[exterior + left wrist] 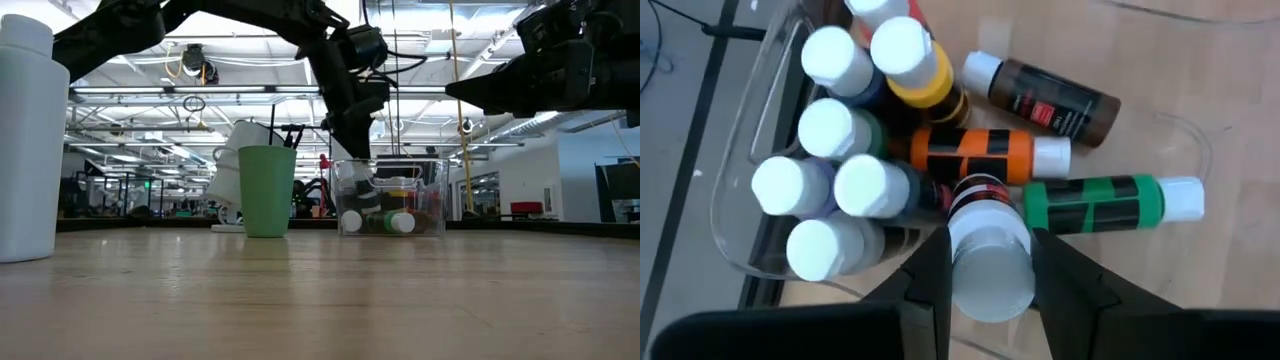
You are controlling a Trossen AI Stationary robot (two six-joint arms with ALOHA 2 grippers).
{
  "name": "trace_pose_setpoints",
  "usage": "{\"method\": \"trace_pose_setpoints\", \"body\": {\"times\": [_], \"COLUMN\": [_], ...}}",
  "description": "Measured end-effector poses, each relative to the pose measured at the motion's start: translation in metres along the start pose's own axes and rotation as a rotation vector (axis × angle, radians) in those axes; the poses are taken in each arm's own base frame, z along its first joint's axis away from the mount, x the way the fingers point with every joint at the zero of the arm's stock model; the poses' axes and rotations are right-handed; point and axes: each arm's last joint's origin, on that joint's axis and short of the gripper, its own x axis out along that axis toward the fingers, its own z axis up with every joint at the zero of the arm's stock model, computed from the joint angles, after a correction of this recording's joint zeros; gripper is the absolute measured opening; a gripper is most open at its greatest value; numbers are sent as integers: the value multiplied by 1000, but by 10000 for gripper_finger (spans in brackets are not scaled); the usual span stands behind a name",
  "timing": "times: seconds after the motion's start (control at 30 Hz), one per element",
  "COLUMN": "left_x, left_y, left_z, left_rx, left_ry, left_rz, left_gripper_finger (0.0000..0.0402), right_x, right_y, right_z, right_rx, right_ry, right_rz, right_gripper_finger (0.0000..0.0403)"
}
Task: Pick & Place Paint Supplies
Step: Put the white paint bottle into the transparent bin
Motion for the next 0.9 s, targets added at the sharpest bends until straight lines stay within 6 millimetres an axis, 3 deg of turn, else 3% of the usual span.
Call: {"method": "trace_pose_setpoints", "body": {"times": [0.53,0.73,0.9], "left_x": [19,24,24], "left_y": [2,2,4], "left_z": [-9,-10,-5], "left_rx": [12,10,13], "left_ry": [3,5,-47], "left_rz": [-38,5,28], "left_gripper_finger": [99,136,143], "right_x": [0,0,0], "right_y": [0,0,0], "right_z": [0,0,0], "right_rx": [1,1,-9], "right_ry": [-5,-4,-5], "right_rz": [-1,-1,-1], "right_gripper_finger": [2,2,2]}}
